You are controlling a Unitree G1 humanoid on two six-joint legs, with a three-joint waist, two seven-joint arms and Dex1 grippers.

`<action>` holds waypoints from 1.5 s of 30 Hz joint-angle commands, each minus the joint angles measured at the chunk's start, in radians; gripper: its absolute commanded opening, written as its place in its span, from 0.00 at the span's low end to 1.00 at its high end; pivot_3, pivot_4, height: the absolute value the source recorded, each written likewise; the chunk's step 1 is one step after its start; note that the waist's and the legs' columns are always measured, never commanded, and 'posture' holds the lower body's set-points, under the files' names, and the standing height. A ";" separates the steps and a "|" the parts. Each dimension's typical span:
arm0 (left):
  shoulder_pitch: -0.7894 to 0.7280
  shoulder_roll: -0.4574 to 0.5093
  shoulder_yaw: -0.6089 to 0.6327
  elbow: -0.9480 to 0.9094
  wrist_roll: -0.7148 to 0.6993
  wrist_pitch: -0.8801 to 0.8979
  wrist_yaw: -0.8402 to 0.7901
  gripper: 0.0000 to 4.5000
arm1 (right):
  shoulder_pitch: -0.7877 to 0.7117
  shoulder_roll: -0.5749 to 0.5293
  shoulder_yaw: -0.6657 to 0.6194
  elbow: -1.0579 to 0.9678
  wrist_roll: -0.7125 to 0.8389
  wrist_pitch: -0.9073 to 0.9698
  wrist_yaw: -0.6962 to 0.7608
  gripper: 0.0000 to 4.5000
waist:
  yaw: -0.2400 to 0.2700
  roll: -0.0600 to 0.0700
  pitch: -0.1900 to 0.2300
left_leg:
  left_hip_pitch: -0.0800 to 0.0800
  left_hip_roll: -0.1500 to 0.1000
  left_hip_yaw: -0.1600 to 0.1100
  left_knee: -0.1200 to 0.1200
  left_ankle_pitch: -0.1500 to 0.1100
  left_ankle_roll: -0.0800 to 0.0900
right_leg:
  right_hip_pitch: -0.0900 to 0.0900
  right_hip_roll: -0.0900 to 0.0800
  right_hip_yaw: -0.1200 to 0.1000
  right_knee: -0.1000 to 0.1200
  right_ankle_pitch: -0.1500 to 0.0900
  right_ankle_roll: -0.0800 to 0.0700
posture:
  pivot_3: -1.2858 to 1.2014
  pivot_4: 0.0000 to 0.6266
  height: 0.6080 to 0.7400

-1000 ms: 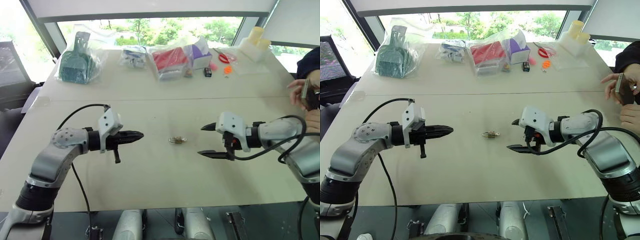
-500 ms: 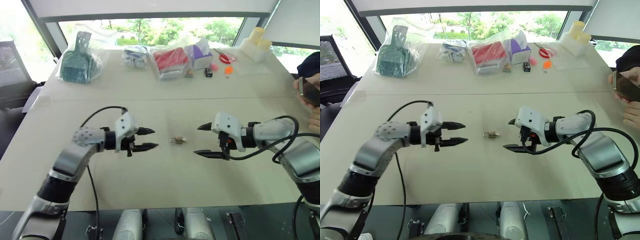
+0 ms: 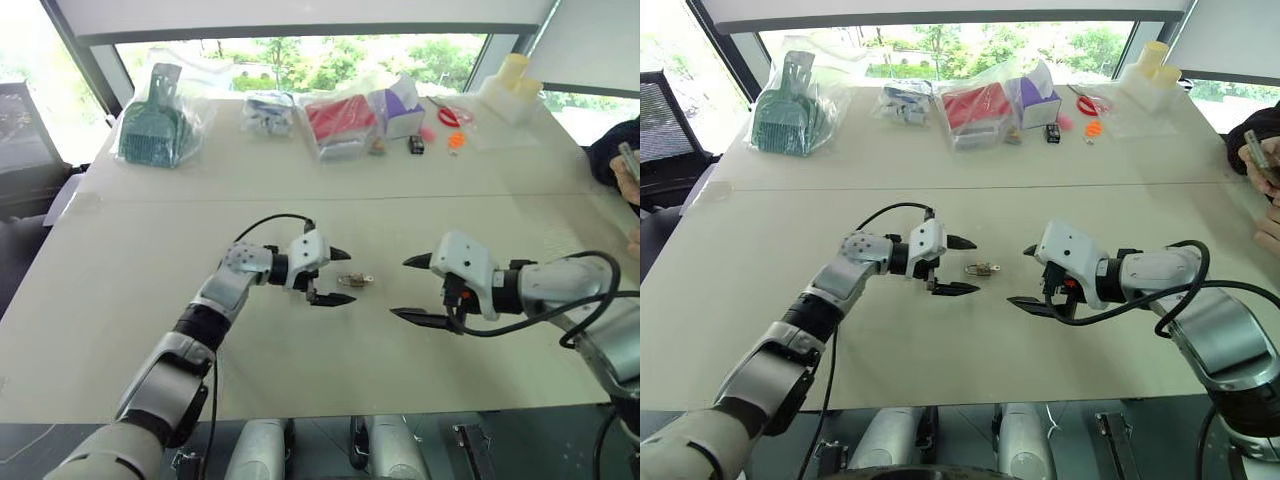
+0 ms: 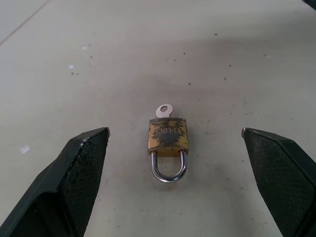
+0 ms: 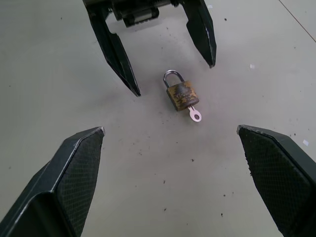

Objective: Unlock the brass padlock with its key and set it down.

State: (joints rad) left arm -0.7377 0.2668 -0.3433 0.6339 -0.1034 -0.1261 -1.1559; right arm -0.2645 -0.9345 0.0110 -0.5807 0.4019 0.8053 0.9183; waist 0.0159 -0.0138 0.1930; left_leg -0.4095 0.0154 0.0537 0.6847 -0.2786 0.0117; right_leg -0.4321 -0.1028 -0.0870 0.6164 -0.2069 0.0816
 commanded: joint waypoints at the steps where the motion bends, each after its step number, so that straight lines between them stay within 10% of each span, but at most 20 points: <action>1: -0.054 -0.033 0.001 0.107 0.038 -0.086 -0.006 0.99 | 0.018 -0.014 -0.059 -0.058 0.022 0.021 -0.028 1.00 | -0.001 0.000 0.000 | 0.000 0.000 0.000 0.000 0.000 0.000 | 0.000 0.000 0.000 0.000 0.000 0.000 | 0.52 0.24 1.00; 7: -0.100 -0.071 -0.003 0.254 0.109 -0.168 0.029 0.94 | 0.039 -0.013 -0.076 -0.089 0.035 0.042 -0.056 1.00 | 0.003 0.000 0.000 | 0.000 0.001 -0.001 0.001 0.000 0.000 | 0.001 0.000 0.000 0.000 0.000 0.000 | 0.52 0.24 1.00; 16: -0.081 -0.050 0.002 0.255 0.124 -0.153 0.001 0.16 | 0.015 -0.012 -0.041 -0.073 0.034 0.025 -0.061 1.00 | 0.000 -0.001 -0.001 | 0.001 0.001 -0.001 0.001 0.000 0.000 | 0.002 0.000 0.000 0.000 0.000 -0.001 | 0.52 0.24 1.00; 32: -0.054 0.272 0.167 -0.298 -0.125 0.306 -0.231 0.17 | -0.287 0.217 0.373 0.316 -0.556 -0.669 -0.244 1.00 | -0.012 0.000 0.000 | -0.001 0.001 0.000 0.000 0.000 0.000 | -0.002 0.003 0.000 0.002 0.001 -0.001 | 0.52 0.24 1.00; 45: -0.100 0.282 0.184 -0.313 -0.126 0.333 -0.196 0.17 | -0.392 0.385 0.395 0.501 -0.691 -0.881 -0.270 0.94 | -0.006 0.000 0.000 | -0.001 0.001 0.001 0.001 0.000 0.000 | -0.002 0.003 0.000 0.002 0.001 0.000 | 0.52 0.24 1.00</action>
State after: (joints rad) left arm -0.8241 0.5471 -0.1748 0.3511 -0.2178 0.2106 -1.3535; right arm -0.6392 -0.5608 0.4265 -0.0642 -0.2759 -0.0527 0.6534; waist 0.0102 -0.0139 0.1928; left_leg -0.4103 0.0159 0.0547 0.6854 -0.2782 0.0112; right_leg -0.4337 -0.0993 -0.0868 0.6183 -0.2063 0.0811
